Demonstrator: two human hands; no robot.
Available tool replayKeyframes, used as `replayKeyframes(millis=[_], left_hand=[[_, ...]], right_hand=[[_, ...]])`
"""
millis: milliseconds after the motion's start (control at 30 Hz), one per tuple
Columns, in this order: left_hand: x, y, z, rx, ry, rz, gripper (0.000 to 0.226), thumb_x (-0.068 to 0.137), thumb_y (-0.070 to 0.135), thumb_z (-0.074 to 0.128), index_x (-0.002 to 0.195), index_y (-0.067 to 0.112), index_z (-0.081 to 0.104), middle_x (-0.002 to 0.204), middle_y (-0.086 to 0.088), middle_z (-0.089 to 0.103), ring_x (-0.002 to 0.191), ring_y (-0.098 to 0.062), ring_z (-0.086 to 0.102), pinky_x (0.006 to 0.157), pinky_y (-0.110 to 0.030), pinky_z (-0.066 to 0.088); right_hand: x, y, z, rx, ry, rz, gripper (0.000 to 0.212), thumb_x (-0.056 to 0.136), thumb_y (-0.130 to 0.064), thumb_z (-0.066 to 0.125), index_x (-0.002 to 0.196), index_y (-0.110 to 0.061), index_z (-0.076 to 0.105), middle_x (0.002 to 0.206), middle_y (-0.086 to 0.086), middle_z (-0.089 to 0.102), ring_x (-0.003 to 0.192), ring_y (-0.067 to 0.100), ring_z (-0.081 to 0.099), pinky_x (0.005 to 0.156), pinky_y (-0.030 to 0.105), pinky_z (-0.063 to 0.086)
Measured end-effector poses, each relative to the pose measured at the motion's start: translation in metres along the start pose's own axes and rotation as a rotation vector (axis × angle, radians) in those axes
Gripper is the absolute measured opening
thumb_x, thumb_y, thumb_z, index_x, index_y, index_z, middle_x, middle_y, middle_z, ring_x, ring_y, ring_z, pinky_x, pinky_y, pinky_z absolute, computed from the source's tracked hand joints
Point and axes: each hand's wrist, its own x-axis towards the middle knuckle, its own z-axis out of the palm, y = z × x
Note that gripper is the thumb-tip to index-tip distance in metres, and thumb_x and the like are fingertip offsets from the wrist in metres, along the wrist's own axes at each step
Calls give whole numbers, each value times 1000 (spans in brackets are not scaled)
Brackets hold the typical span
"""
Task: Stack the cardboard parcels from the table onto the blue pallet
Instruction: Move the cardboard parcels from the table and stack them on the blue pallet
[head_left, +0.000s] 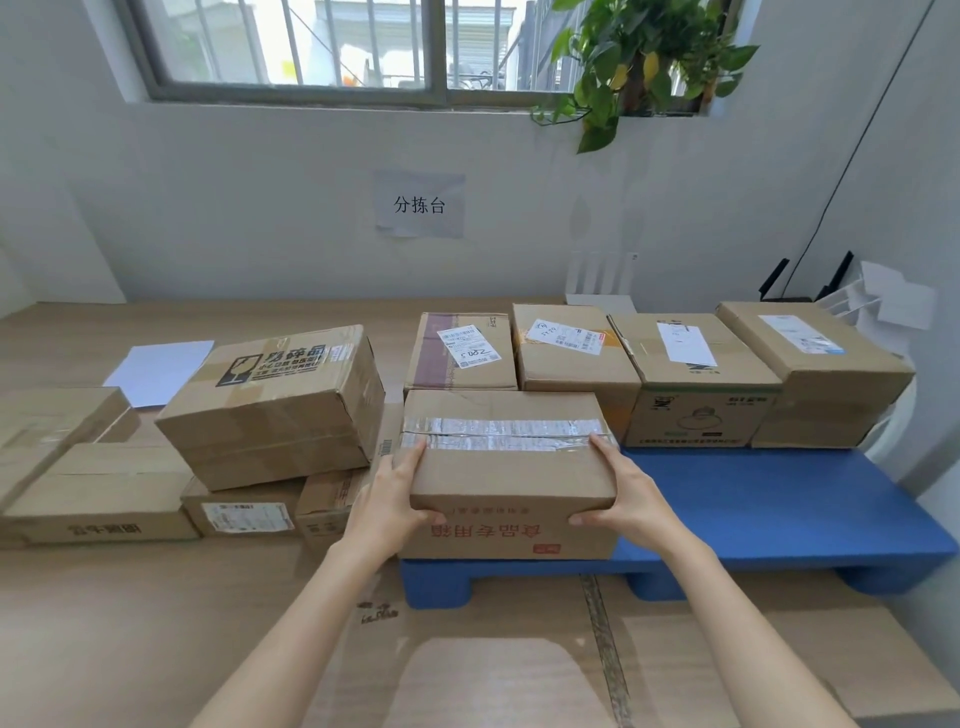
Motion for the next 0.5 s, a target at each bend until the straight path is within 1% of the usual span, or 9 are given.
replayKeyframes(millis=[133, 200, 233, 300, 333, 367, 400, 433, 500], left_hand=[[1, -1, 1, 8, 6, 7, 104, 71, 37, 80, 150, 38, 11, 139, -4, 38, 122, -29, 48, 96, -42, 45], [1, 0, 1, 15, -12, 13, 105, 72, 37, 80, 150, 38, 9, 143, -6, 35, 123, -30, 48, 97, -43, 46], [1, 0, 0, 20, -32, 14, 107, 72, 39, 80, 150, 39, 7, 146, -7, 32, 126, -30, 46, 99, -44, 44], [0, 0, -6, 26, -68, 16, 109, 70, 49, 78, 150, 41, 4, 157, -8, 16, 136, -33, 35, 108, -46, 37], [-2, 1, -12, 20, -71, 25, 108, 71, 55, 75, 150, 41, 3, 159, -6, 9, 140, -32, 29, 111, -47, 33], [-3, 4, -21, 13, -60, 45, 105, 72, 61, 70, 151, 40, 4, 160, -5, 8, 142, -31, 26, 113, -48, 30], [-4, 7, -33, 11, -36, 67, 100, 75, 65, 64, 152, 37, 7, 160, -4, 13, 142, -28, 27, 113, -47, 30], [-4, 9, -47, 13, 0, 87, 92, 78, 66, 59, 152, 33, 14, 157, -4, 23, 139, -25, 33, 112, -46, 32], [-1, 8, -77, 6, 96, 99, 74, 85, 64, 51, 146, 25, 34, 142, 0, 48, 126, -18, 49, 103, -42, 42]], right_hand=[[-1, 0, 0, -3, -5, 1, 116, 58, -32, 91, 149, -39, 18, 149, -4, 34, 131, 20, 37, 107, 44, 39], [-2, -2, -2, -22, -24, 0, 118, 58, -37, 90, 149, -40, 16, 152, -4, 29, 134, 20, 34, 109, 44, 37], [-2, -3, -4, -40, -36, 8, 118, 57, -43, 89, 150, -41, 15, 156, -4, 23, 138, 21, 30, 110, 45, 35], [-3, -11, -8, -50, -42, 54, 117, 58, -60, 82, 150, -42, 12, 161, -5, 5, 146, 23, 18, 114, 47, 30], [-3, -17, -11, -35, -27, 76, 114, 60, -69, 75, 151, -43, 11, 161, -6, 0, 147, 22, 13, 114, 49, 28], [-2, -26, -14, -20, 3, 83, 108, 63, -77, 65, 151, -43, 12, 162, -7, -2, 148, 21, 11, 113, 50, 27], [1, -35, -16, -4, 43, 78, 100, 68, -81, 55, 151, -42, 14, 162, -7, 0, 148, 19, 9, 113, 50, 26], [6, -45, -19, 9, 90, 61, 90, 75, -79, 47, 151, -40, 17, 162, -5, 4, 148, 17, 10, 114, 49, 25], [16, -69, -20, -8, 189, -7, 71, 89, -65, 44, 149, -32, 28, 159, -1, 21, 146, 16, 18, 113, 45, 26]])
